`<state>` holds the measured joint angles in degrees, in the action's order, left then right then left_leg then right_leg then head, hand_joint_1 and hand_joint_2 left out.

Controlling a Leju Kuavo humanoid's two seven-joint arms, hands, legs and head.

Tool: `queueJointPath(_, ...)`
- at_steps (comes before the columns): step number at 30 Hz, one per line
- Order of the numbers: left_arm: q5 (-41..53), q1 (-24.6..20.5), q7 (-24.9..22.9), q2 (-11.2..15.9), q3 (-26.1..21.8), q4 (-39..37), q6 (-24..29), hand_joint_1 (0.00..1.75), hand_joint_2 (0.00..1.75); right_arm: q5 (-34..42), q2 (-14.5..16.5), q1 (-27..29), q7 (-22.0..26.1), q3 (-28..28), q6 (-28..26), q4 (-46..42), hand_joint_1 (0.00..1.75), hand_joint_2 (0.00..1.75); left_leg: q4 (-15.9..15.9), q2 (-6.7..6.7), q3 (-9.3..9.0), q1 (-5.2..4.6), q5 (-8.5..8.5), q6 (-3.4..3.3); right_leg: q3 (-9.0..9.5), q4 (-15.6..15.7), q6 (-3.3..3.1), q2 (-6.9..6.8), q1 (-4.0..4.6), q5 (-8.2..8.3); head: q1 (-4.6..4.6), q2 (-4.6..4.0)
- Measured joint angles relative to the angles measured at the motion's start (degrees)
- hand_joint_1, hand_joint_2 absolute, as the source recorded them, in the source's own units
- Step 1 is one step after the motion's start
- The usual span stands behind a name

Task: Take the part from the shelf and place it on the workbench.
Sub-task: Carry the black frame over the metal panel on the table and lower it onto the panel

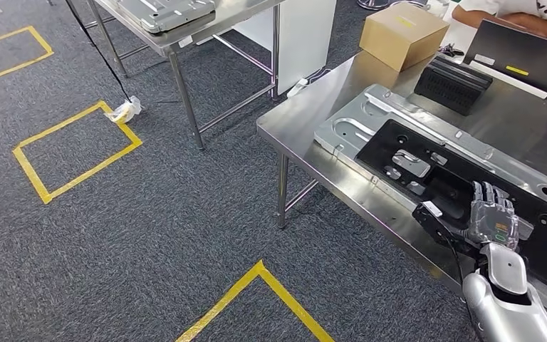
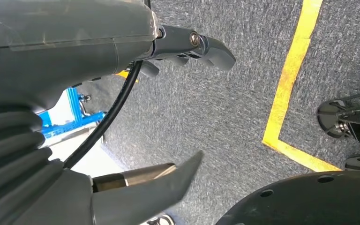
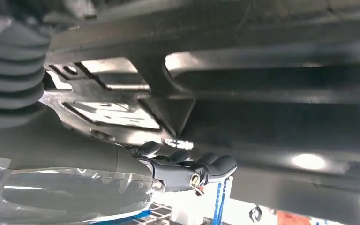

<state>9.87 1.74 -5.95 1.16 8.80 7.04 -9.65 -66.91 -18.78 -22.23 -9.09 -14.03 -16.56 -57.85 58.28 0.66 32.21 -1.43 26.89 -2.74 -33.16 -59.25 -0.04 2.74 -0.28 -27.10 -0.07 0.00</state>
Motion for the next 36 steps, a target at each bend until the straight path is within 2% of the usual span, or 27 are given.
queueJointPath(5, -0.07, 0.02, 0.01, -0.31, -0.09, 0.0, 0.28, 0.0, 0.0, -4.25, 0.29, 1.35, -0.71, -0.16, -2.78, -8.23, 0.0, 0.0, -0.01, 0.0, 0.02, 0.01, 0.0, 0.0, 0.0, 0.0, 0.0, 0.0, -0.03, 0.0, 0.0, 0.0)
queueJointPath(12, -0.54, 0.05, 0.19, -0.91, -0.19, 0.0, 0.86, 0.0, 0.0, -11.93, 2.4, 2.17, -1.5, -2.84, -5.58, -22.79, 0.0, 0.0, -0.03, 0.01, 0.02, 0.07, -0.02, 0.04, -0.01, 0.0, -0.01, -0.01, 0.02, 0.0, 0.0, 0.0)
queueJointPath(19, -0.81, 0.13, 0.36, -1.23, -0.25, 0.0, 1.16, 0.0, 0.0, -14.9, 4.4, 2.5, 1.19, -7.16, -8.11, -33.05, 0.0, 0.0, -0.04, 0.01, 0.03, 0.08, -0.03, 0.06, 0.0, -0.01, -0.01, -0.01, 0.03, 0.0, 0.0, 0.0)
queueJointPath(24, -1.51, 0.12, 0.43, -1.25, -0.44, 0.0, 1.02, 0.0, 0.0, -14.81, 7.06, 2.02, 4.72, -13.43, -8.29, -37.23, 0.0, 0.0, -0.05, 0.0, 0.04, 0.09, -0.04, 0.07, 0.0, -0.01, -0.01, 0.0, 0.05, 0.0, 0.0, 0.0)
queueJointPath(32, -2.93, -0.01, -1.28, -0.92, -1.33, 0.0, 0.42, 0.0, 0.0, -11.97, 13.82, -0.55, 6.31, -28.7, -7.6, -36.96, 0.0, 0.0, -0.07, 0.02, 0.03, 0.15, -0.07, 0.14, -0.01, -0.03, -0.07, -0.02, 0.09, -0.04, 0.0, 0.0)
queueJointPath(36, -3.21, 0.0, -1.45, -0.86, -1.64, 0.0, 0.69, 0.0, 0.0, -9.14, 14.89, -1.19, 6.55, -34.12, -6.37, -36.3, 0.0, 0.0, 0.02, 0.02, 0.06, 0.06, -0.04, 0.09, 0.0, 0.04, -0.03, -0.01, 0.04, -0.01, -0.01, 0.0)
